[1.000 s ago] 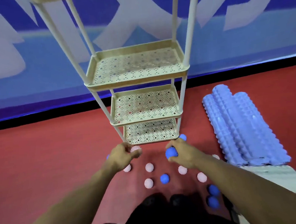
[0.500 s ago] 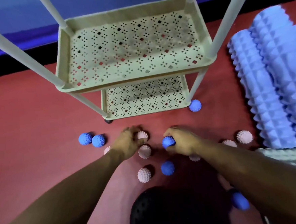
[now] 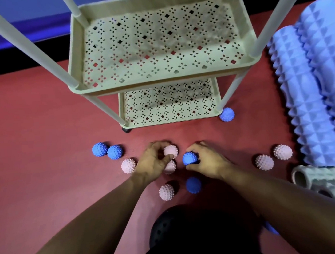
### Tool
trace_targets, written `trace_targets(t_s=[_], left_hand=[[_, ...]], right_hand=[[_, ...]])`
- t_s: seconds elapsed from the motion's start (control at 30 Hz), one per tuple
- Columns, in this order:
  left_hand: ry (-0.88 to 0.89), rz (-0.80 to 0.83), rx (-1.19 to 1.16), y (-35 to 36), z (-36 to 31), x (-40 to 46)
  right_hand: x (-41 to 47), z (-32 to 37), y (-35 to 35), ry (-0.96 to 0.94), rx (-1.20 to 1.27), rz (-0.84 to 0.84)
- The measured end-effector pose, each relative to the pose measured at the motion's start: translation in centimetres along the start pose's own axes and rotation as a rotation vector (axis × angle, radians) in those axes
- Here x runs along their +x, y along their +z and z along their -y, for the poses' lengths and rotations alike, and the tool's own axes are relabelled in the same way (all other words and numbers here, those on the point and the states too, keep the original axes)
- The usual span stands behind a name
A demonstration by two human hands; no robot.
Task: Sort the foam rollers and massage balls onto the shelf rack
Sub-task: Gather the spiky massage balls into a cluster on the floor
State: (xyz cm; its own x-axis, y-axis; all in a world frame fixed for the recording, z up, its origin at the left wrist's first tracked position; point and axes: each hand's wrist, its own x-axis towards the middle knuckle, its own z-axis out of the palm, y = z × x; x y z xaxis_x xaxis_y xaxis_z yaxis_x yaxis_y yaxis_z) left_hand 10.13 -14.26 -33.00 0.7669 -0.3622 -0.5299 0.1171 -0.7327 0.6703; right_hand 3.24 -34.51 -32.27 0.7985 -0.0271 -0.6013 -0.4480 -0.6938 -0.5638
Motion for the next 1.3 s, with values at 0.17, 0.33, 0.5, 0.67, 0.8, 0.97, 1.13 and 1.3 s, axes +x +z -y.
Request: trace_targets(t_s=[0.17, 0.33, 0.5, 0.67, 0.8, 0.97, 1.13, 1.3], left_hand=[[0.089, 0.046, 0.024, -0.4, 0.4, -0.4], [0.07, 0.077, 0.049, -0.8, 0.3, -1.0], [0.058, -0.009, 0.057, -2.2, -0.1, -1.7], [0.049, -0.364, 0.228, -5.6, 2.1, -2.4], [0.01, -0.47, 0.45, -8.8, 5.6, -2.6], [-0.153, -0.228, 0.459, -11.9, 7.2, -1.3], [-0.178, -0.127, 0.428, -11.4, 8.0, -0.1], [-0.155, -0.209, 0.388, -11.0, 7.5, -0.4]], right_hand=[[0.1, 0.2, -0.3, -0.003, 0.034, 0.021], [0.1, 0.4, -0.7, 0.023, 0.049, 0.012], [-0.1, 0.6, -1.4, -0.01, 0.029, -0.062], [-0.2, 1.2, -1.7, -0.098, 0.046, -0.167], [0.1, 1.6, -1.2, -0.149, 0.063, -0.196], [0.4, 1.5, -0.7, -0.159, 0.087, -0.183], [0.6, 1.4, -0.9, -0.162, 0.093, -0.183], [0.6, 1.1, -1.2, -0.146, 0.108, -0.181]])
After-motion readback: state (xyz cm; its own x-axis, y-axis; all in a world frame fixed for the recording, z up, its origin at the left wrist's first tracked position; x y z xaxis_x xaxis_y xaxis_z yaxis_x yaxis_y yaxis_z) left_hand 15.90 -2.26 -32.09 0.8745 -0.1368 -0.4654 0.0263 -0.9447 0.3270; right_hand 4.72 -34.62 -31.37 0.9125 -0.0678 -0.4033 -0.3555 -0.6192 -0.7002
